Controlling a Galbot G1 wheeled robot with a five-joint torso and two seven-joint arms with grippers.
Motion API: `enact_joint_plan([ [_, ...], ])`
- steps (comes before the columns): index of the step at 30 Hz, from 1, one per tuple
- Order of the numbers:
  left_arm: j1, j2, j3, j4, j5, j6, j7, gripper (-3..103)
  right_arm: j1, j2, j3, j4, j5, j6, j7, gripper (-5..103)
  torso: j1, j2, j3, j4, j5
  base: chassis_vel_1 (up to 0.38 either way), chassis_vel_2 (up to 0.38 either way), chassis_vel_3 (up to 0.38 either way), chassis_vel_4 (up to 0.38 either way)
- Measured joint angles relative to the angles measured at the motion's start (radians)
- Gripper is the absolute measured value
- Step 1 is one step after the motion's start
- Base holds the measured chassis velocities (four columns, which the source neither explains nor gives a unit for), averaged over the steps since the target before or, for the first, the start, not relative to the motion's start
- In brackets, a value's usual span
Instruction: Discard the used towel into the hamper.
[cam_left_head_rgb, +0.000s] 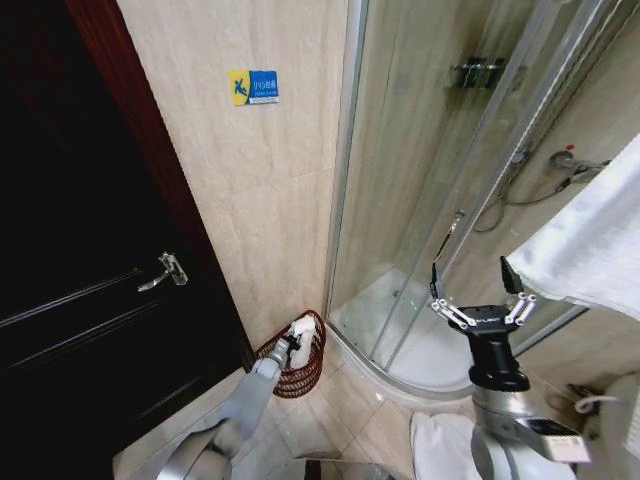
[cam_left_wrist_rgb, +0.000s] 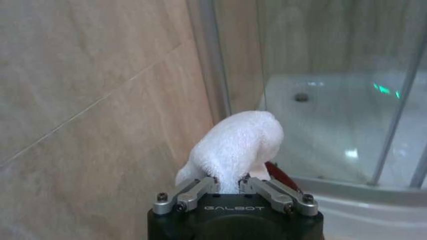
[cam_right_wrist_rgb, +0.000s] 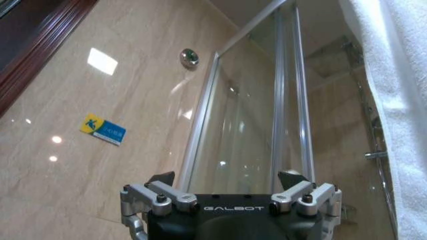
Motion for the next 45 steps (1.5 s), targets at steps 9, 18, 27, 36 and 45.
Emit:
enact_joint_plan([
  [9, -0.06, -0.011, 0.036, 0.099, 0.057, -0.005, -0.064, 10, 0.015, 0.024, -0.005, -0.017, 0.018, 0.006, -0.039, 100, 0.0, 0.0, 0.0, 0.0001, 0.0001, 0.0, 0.0, 0.0, 0.0],
  [18, -0.068, -0.034, -0.002, 0.149, 0.076, 0.001, -0.073, 10, -0.007, 0.027, 0.013, -0.004, 0.036, 0.018, -0.048, 100, 0.0, 0.0, 0.0, -0.0001, 0.0001, 0.0, 0.0, 0.0, 0.0],
  [27, -0.062, -0.047, -0.012, 0.135, 0.077, 0.034, -0.087, 16, -0.021, 0.04, 0.012, 0.005, 0.031, 0.033, -0.058, 100, 0.0, 0.0, 0.0, -0.0001, 0.0, 0.0, 0.0, 0.0, 0.0],
  [36, -0.044, -0.031, 0.0, 0.113, 0.102, 0.062, -0.1, 54, -0.002, 0.04, 0.009, -0.006, 0.05, 0.011, -0.06, 100, 0.0, 0.0, 0.0, 0.0, 0.0001, 0.0, 0.0, 0.0, 0.0],
  [45, -0.034, -0.034, 0.001, 0.101, 0.1, 0.07, -0.098, 86, 0.015, 0.041, 0.003, -0.021, 0.057, -0.005, -0.062, 100, 0.0, 0.0, 0.0, -0.0001, -0.0001, 0.0, 0.0, 0.0, 0.0],
])
